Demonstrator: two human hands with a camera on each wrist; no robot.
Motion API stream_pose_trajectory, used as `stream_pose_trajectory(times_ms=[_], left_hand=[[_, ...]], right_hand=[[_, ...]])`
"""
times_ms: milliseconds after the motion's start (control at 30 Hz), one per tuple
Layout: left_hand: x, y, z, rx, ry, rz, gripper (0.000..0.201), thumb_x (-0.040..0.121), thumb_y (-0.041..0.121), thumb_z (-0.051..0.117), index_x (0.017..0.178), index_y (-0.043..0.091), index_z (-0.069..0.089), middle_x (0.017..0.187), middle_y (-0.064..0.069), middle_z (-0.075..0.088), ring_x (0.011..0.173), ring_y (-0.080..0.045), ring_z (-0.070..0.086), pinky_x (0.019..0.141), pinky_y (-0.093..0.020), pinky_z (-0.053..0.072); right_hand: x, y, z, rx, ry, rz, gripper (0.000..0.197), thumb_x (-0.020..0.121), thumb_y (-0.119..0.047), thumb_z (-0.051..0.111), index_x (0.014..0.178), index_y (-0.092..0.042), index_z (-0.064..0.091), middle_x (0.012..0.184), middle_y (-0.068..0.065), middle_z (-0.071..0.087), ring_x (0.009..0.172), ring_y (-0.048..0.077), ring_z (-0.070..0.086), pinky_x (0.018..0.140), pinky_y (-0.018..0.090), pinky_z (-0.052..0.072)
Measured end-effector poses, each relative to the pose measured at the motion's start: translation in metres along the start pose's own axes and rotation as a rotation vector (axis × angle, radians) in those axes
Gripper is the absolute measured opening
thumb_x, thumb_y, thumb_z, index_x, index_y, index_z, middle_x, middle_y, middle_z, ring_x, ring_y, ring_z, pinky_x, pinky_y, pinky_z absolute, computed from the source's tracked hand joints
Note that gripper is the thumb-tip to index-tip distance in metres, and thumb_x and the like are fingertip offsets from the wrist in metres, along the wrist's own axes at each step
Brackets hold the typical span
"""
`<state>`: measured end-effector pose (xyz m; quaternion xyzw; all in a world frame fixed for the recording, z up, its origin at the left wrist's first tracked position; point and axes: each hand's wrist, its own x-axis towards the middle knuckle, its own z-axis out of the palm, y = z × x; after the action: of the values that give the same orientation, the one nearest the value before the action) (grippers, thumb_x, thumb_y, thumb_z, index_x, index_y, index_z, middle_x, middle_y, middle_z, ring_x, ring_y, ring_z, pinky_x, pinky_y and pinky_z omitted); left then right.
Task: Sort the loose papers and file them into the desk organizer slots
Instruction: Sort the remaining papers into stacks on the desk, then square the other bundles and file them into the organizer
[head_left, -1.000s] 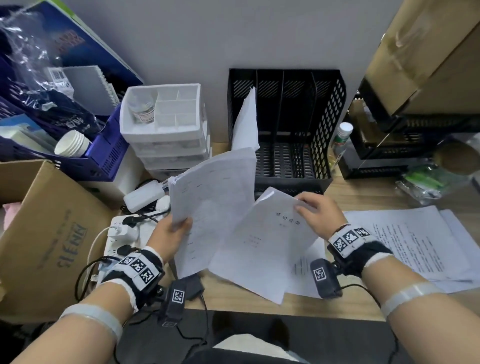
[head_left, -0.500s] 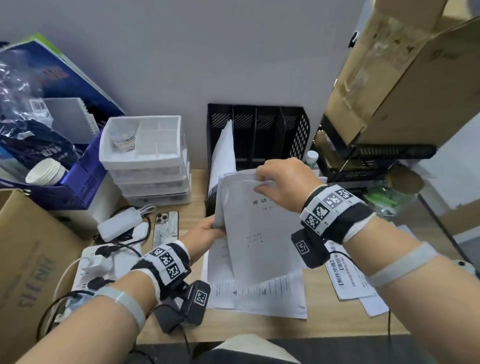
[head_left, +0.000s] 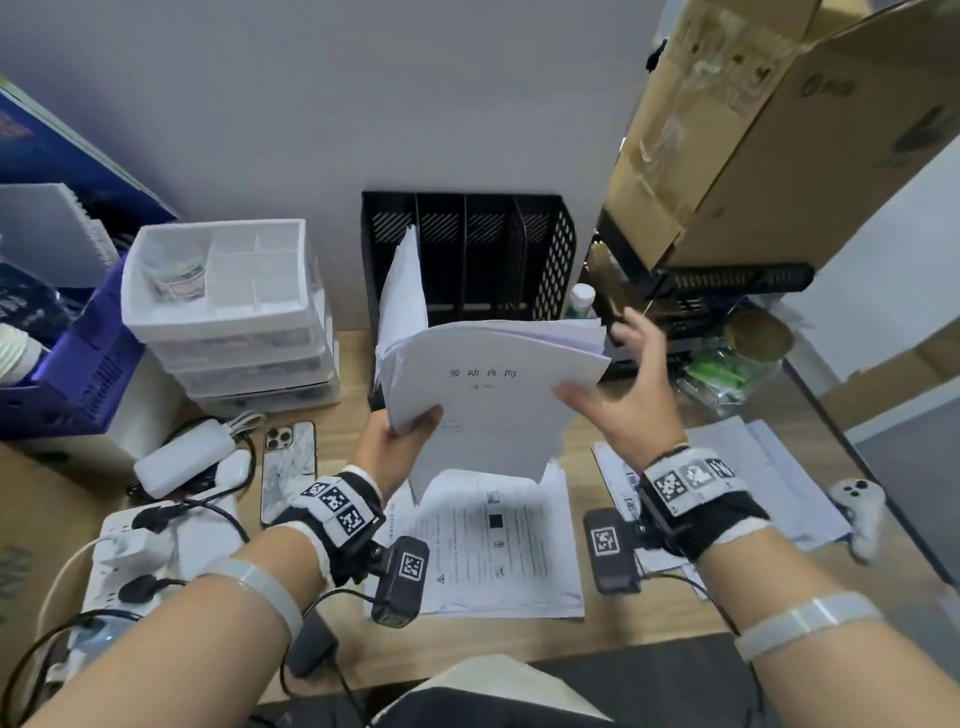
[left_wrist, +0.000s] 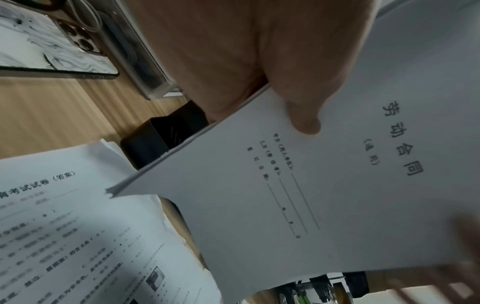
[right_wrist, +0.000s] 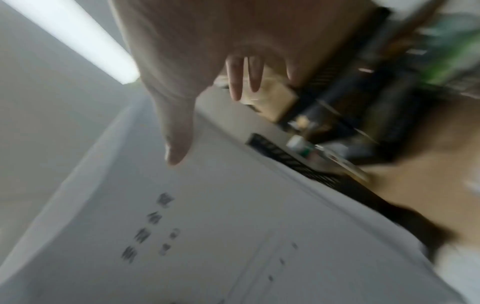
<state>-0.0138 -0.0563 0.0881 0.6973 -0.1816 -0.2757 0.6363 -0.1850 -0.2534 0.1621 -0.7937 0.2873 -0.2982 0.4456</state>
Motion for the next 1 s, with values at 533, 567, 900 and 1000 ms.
stream_pose_trajectory(times_ms=[533, 567, 900, 1000], left_hand=[[-0.004, -0.024, 0.022, 0.195, -0.069, -0.164, 0.004, 0.095, 0.019, 0.066, 0.093, 0.023, 0.066, 0.096, 0.001, 0.071, 0.085, -0.009, 0.064, 0.083, -0.032, 0.049], [-0.001, -0.02, 0.025, 0.215, -0.044, -0.115, 0.007, 0.095, 0.022, 0.066, 0.089, 0.024, 0.068, 0.093, -0.001, 0.073, 0.084, -0.012, 0.066, 0.081, -0.033, 0.05], [0.002, 0.048, 0.079, 0.674, -0.144, 0.295, 0.018, 0.09, 0.009, 0.056, 0.087, 0.021, 0.069, 0.079, 0.0, 0.069, 0.078, -0.024, 0.066, 0.076, -0.036, 0.055], [0.0, 0.061, 0.089, 0.895, -0.148, 0.34, 0.019, 0.092, 0.004, 0.048, 0.1, 0.013, 0.063, 0.088, -0.002, 0.065, 0.092, -0.026, 0.067, 0.081, -0.033, 0.05]], right_hand=[[-0.034, 0.077, 0.034, 0.12, -0.097, 0.233, 0.024, 0.085, -0.015, 0.073, 0.107, -0.009, 0.066, 0.108, 0.004, 0.069, 0.099, 0.009, 0.063, 0.078, 0.017, 0.049], [-0.027, 0.076, 0.034, 0.083, -0.014, 0.272, 0.034, 0.083, -0.017, 0.075, 0.112, -0.011, 0.059, 0.113, 0.003, 0.063, 0.105, 0.012, 0.059, 0.08, 0.015, 0.047], [0.017, -0.012, 0.039, -0.001, -0.605, 0.277, 0.129, 0.055, -0.068, 0.079, 0.15, -0.037, -0.003, 0.138, 0.001, 0.051, 0.11, 0.023, 0.062, 0.082, 0.044, 0.06], [0.034, -0.024, 0.035, 0.064, -0.573, 0.312, 0.111, 0.06, -0.057, 0.08, 0.147, -0.039, 0.012, 0.128, 0.003, 0.057, 0.097, 0.022, 0.066, 0.061, 0.038, 0.062]])
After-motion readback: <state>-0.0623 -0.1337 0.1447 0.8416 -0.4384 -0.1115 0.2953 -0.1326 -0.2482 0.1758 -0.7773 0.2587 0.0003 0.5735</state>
